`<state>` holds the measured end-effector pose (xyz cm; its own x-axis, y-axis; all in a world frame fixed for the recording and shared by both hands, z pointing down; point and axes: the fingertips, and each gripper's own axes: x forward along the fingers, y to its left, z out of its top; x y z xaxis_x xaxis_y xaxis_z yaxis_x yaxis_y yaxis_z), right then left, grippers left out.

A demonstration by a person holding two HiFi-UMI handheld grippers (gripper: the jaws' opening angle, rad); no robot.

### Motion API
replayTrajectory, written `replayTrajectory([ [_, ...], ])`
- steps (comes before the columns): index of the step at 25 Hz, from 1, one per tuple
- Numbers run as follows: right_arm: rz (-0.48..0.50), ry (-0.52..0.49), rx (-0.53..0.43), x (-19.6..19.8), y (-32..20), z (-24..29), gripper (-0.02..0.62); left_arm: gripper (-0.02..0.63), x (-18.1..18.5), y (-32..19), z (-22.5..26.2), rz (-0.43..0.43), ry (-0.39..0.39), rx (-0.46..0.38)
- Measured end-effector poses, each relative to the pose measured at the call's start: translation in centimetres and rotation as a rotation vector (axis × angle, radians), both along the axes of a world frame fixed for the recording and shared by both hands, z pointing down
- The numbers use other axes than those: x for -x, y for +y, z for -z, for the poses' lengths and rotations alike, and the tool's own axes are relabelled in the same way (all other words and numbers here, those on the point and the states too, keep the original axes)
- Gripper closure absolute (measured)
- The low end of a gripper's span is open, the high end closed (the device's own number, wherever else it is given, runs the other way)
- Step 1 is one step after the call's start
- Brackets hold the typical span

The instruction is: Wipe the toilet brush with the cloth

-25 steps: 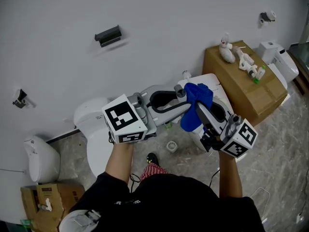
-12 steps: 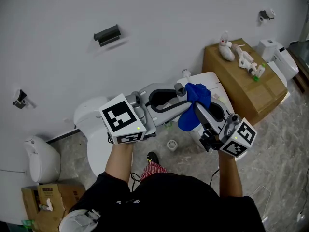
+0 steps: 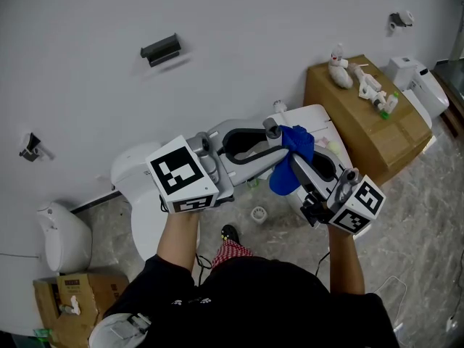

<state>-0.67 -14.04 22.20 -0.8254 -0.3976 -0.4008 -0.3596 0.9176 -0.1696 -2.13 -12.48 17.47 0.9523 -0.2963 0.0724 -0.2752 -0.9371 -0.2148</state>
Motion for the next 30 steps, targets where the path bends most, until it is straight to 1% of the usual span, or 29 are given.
replayTrajectory([
  [11, -0.003, -0.003, 0.022, 0.0, 0.2, -0.5, 0.532, 0.503, 0.0, 0.4, 0.5, -0.003, -0.002, 0.004],
  [18, -0.011, 0.014, 0.043, 0.1, 0.2, -0.8, 0.531, 0.503, -0.1, 0.5, 0.4, -0.011, -0.012, 0.008],
  [30, -0.016, 0.042, 0.049, 0.1, 0.2, -1.7, 0.531, 0.503, -0.3, 0.9, 0.8, -0.021, -0.015, 0.003],
])
